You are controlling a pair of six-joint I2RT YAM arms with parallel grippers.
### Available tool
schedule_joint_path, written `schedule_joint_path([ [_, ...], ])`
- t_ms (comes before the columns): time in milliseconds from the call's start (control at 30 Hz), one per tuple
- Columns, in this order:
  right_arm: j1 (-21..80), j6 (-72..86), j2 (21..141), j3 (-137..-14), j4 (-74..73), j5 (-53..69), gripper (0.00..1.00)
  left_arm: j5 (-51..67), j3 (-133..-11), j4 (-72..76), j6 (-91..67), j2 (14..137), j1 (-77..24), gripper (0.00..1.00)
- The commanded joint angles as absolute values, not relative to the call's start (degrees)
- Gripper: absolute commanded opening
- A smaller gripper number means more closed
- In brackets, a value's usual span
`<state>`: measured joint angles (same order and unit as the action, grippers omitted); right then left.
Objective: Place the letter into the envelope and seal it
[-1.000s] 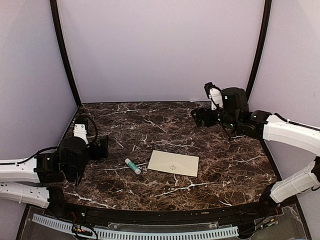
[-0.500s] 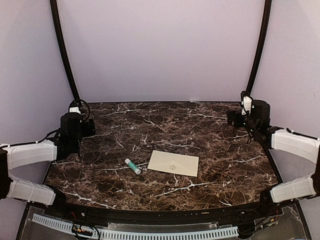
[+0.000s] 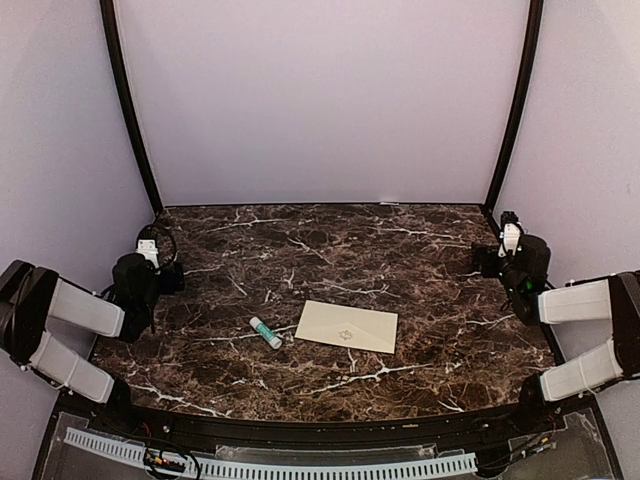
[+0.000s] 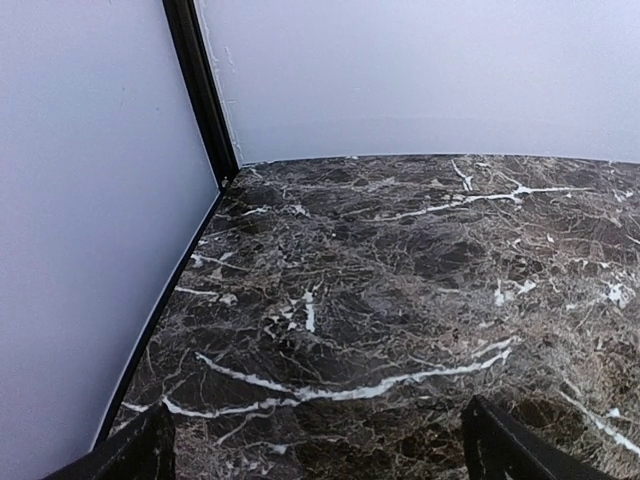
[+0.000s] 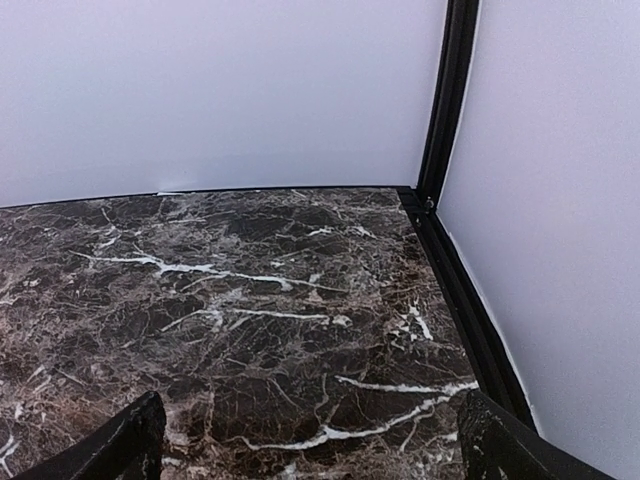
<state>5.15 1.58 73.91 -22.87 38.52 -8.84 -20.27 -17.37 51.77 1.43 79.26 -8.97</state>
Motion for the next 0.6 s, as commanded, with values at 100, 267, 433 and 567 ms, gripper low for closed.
schedule_joint_path([
  [100, 3.6, 1.8, 74.6, -17.6, 56.6, -7.9, 0.99, -10.7, -12.1, 72.8, 0.8, 81.5, -3.8, 0.99],
  [267, 3.2, 0.7, 77.0, -16.2, 61.3, -7.6, 0.99, -7.0, -11.2, 78.5, -1.2, 85.0, -1.8, 0.99],
  [433, 3.1, 0.5, 81.7, -14.3, 67.6, -6.8, 0.99, -4.9, -11.6, 80.9, -0.8, 88.7, -1.6, 0.99],
  [567, 3.1, 0.3, 84.4, -12.9, 72.4, -6.1, 0.99, -5.3, -11.7, 82.1, -0.7, 90.1, -1.6, 0.99],
])
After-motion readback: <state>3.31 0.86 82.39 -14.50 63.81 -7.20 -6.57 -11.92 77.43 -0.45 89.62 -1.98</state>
